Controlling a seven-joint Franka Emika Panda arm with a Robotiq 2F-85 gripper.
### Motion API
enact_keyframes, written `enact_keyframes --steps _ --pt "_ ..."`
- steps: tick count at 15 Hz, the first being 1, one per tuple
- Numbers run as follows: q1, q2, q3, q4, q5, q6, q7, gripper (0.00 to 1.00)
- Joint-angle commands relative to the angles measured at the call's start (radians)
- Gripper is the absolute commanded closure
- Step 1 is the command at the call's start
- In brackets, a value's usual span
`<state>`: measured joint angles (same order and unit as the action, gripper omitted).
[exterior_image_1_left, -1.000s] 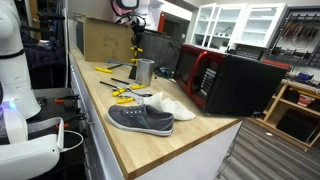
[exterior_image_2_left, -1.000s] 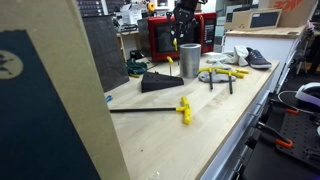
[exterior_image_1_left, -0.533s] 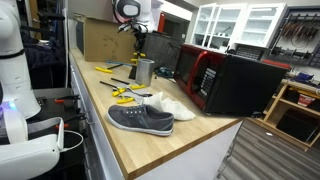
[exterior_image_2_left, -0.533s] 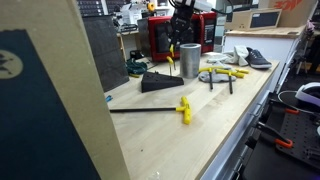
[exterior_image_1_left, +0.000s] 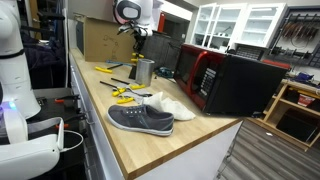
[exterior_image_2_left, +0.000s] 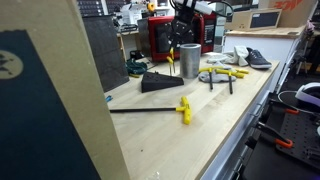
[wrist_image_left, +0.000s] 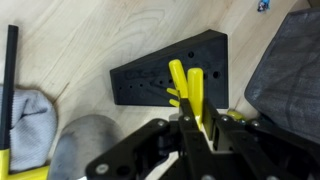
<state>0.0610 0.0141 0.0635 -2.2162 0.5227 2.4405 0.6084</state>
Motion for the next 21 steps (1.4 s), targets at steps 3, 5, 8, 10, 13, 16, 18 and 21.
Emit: enact_keyframes --steps 3,5,8,10,13,16,18,21 --pt "-0.006 -0.059 -0.007 -0.028 0.026 -0.069 -0.148 0.96" --pt "-0.008 -0.061 -0.011 -0.038 0.024 -0.072 -0.178 0.96" --pt "-0.006 -0.054 -0.011 -0.048 0.029 -0.046 -0.216 0.96" --pt "-0.005 -0.048 -0.010 -0.049 0.033 -0.038 -0.236 0.96" --pt "-0.003 -0.037 -0.008 -0.042 0.043 -0.027 -0.253 0.96" --pt "-0.002 -0.024 -0.007 -0.038 0.036 -0.018 -0.249 0.96" --pt "-0.003 -0.018 -0.007 -0.039 0.035 -0.009 -0.247 0.96" --pt "-0.005 -0.012 -0.009 -0.044 0.033 0.005 -0.248 0.96"
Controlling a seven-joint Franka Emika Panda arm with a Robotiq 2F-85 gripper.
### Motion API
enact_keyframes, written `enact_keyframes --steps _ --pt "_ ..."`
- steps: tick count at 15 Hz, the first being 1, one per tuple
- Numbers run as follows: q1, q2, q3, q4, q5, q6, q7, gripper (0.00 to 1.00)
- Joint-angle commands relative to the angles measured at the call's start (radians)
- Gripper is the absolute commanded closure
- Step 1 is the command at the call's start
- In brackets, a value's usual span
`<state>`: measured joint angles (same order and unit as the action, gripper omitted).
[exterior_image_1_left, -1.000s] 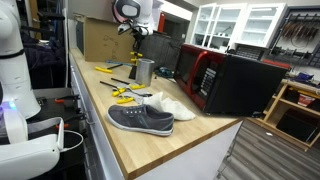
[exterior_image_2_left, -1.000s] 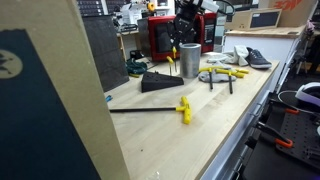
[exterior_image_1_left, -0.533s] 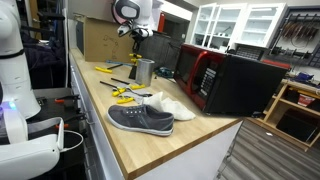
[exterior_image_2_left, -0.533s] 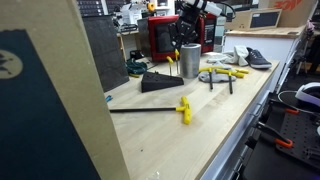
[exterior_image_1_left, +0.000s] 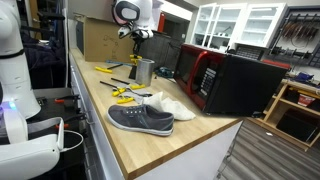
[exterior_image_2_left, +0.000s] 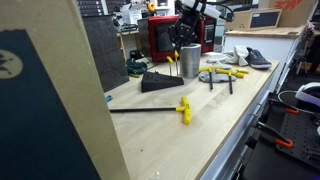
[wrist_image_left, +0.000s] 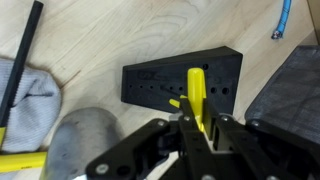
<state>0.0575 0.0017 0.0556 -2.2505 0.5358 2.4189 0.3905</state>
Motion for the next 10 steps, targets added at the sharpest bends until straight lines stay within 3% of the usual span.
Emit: enact_keyframes --steps 1,10 --pt "-0.003 0.005 -0.002 -0.008 0.021 0.031 -0.034 0.96" --pt "-0.006 0.020 0.000 -0.002 0.065 0.015 -0.089 0.96"
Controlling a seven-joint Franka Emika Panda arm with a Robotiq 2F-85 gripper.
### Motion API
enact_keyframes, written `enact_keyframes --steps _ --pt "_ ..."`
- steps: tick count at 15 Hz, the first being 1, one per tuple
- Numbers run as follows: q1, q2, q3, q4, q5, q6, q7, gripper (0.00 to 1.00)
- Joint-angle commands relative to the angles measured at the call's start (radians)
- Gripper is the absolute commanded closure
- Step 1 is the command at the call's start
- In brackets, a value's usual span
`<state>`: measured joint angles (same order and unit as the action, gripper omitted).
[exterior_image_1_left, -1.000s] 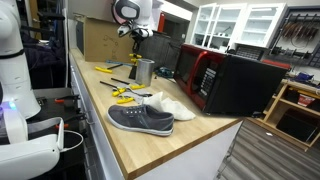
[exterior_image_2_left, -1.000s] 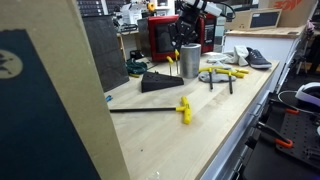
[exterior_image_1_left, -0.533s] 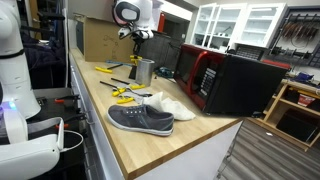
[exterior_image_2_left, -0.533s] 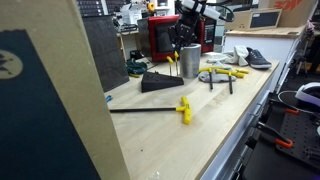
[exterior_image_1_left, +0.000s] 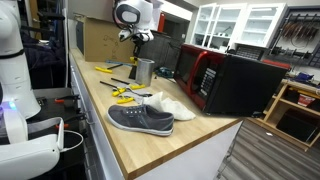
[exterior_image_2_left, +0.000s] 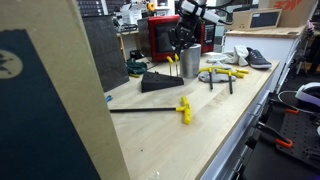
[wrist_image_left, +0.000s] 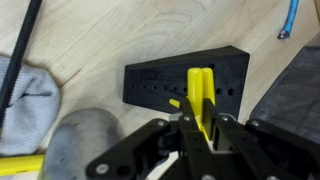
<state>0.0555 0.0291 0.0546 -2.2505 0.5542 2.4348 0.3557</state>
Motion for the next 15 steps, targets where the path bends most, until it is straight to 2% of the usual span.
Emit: enact_keyframes --steps 1,2,3,8,9,15 --pt "-0.004 -0.014 0.000 -0.001 0.048 -0.018 -0.057 0.96" --pt "-0.001 0.000 0.000 0.001 0.017 -0.003 -0.020 0.96" --pt "-0.001 0.000 0.000 0.001 0.016 -0.003 -0.020 0.85" --pt "-0.001 0.005 0.001 0.001 0.016 -0.003 -0.020 0.85" --pt "-0.001 0.005 0.001 0.001 0.016 -0.003 -0.020 0.96" --pt "0.004 -0.008 0.007 -0.004 0.034 0.033 -0.031 0.96"
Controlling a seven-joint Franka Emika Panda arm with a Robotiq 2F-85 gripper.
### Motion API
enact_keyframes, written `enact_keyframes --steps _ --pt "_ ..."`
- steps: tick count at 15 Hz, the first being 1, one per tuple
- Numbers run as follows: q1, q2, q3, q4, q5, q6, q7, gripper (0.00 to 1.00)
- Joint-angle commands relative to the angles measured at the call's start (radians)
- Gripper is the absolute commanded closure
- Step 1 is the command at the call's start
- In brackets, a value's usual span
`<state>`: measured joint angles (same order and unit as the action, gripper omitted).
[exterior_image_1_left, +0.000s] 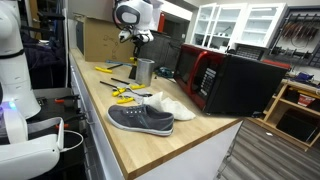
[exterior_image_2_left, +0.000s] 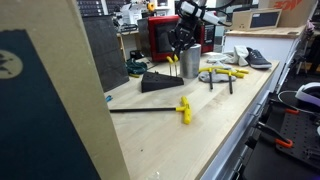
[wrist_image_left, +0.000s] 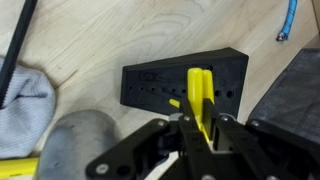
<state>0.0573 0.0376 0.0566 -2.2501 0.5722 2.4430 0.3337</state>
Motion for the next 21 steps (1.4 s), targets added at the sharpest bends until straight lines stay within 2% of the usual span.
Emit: enact_keyframes --steps 1,11,21 --pt "0.003 -0.021 0.006 -0.007 0.023 0.029 -0.016 0.96" --pt "0.004 -0.014 0.012 -0.004 0.105 0.015 -0.067 0.96" --pt "0.004 -0.013 0.010 -0.012 0.089 0.016 -0.055 0.96"
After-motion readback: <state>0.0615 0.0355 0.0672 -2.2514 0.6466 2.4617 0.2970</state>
